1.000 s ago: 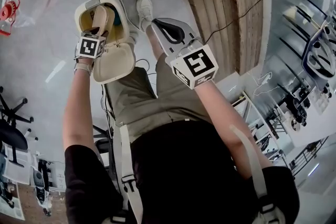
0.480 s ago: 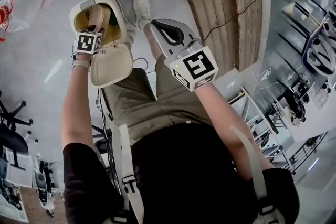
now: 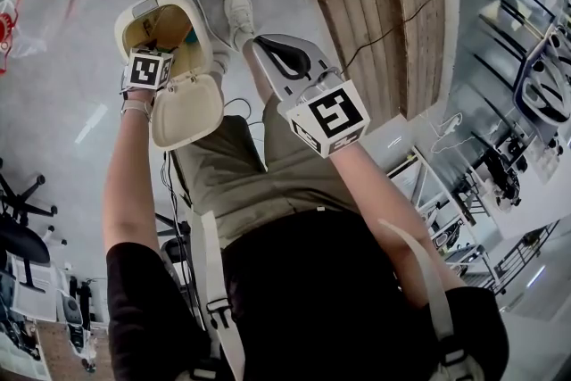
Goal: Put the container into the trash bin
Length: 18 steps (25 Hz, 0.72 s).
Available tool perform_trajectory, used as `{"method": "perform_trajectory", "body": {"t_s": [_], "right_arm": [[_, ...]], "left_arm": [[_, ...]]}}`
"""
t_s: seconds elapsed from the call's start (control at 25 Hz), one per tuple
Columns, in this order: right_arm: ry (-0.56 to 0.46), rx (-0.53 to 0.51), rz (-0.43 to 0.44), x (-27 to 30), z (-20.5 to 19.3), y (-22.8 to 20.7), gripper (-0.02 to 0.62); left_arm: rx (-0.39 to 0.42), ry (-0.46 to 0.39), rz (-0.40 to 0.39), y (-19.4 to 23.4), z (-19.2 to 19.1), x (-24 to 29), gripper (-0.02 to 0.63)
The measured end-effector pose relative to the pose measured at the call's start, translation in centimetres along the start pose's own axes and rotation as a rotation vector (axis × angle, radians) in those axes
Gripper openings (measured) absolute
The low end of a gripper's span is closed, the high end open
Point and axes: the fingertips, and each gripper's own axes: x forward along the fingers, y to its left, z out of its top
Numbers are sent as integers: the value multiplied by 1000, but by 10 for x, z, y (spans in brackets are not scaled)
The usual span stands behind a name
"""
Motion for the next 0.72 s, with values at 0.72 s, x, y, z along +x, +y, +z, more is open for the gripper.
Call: {"method": "perform_trajectory", "body": {"t_s": [0.72], "right_arm": [[-23,-59,34,-12,17,17,15]], "left_arm": [[-36,-55,15,-10,5,-35,194]]}}
